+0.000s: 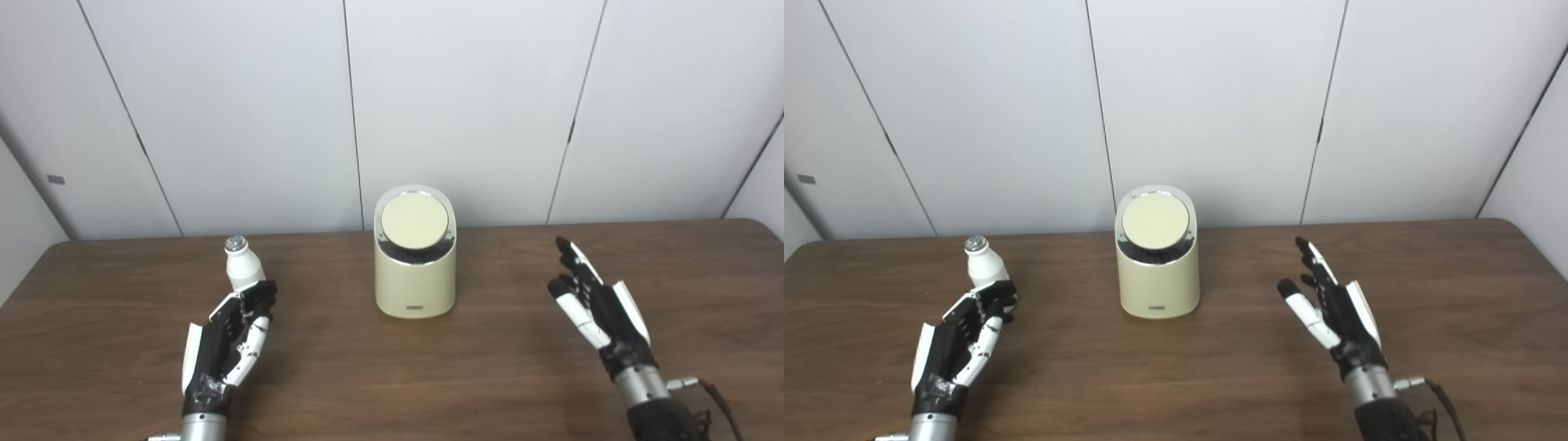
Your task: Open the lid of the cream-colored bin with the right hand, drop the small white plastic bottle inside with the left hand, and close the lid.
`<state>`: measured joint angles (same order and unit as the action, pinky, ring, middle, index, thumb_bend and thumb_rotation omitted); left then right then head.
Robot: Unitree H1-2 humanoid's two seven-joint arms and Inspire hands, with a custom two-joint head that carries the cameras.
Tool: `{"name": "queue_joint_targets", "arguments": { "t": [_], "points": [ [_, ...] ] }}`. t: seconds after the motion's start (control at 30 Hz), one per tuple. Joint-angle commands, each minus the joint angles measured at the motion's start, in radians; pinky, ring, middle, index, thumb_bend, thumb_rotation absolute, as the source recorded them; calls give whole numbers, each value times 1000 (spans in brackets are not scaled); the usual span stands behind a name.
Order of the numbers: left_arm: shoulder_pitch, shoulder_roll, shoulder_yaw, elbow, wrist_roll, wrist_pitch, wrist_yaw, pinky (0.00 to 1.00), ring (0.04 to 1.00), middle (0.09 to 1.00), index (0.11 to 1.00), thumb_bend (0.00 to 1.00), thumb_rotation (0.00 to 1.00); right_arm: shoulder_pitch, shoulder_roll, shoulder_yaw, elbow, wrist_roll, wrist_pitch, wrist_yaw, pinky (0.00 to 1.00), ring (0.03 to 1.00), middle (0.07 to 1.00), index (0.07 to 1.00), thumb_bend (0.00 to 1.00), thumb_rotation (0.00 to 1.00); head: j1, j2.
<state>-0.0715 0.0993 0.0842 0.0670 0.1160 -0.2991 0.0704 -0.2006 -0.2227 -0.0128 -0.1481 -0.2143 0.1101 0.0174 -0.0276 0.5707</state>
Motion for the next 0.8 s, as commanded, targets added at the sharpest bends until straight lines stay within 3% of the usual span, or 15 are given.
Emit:
{"name": "queue_joint_targets", "arguments": {
  "t": [0.0, 0.33, 0.43, 0.6, 0.77],
  "points": [
    [2, -8, -7, 15, 7, -40, 13, 648, 729, 743, 729, 232, 486, -78, -7, 9, -44, -23, 28, 12, 982, 999, 1000, 999, 996, 943, -1, 1],
    [5, -9, -9, 16, -7, -43, 6, 640, 722, 738, 731, 227, 453, -264, -24, 71, -109, -102, 218, 86, 985, 1000, 1000, 1000, 1000, 948, 3, 2],
    [7, -9, -10, 14, -11, -42, 4, 640, 721, 742, 734, 229, 448, -315, -5, 87, -115, -115, 273, 96, 982, 1000, 1000, 1000, 1000, 876, 6, 4],
    [11, -12, -11, 6, -9, -37, 5, 636, 717, 740, 731, 229, 440, -364, 7, 131, -80, -182, 282, 77, 949, 1000, 1000, 1000, 1000, 739, 10, 7],
    [14, -16, -11, 0, -12, -33, 5, 641, 718, 740, 732, 233, 433, -412, 21, 170, -14, -263, 245, 40, 999, 1000, 1000, 1000, 1000, 616, 12, 10]
  ]
}}
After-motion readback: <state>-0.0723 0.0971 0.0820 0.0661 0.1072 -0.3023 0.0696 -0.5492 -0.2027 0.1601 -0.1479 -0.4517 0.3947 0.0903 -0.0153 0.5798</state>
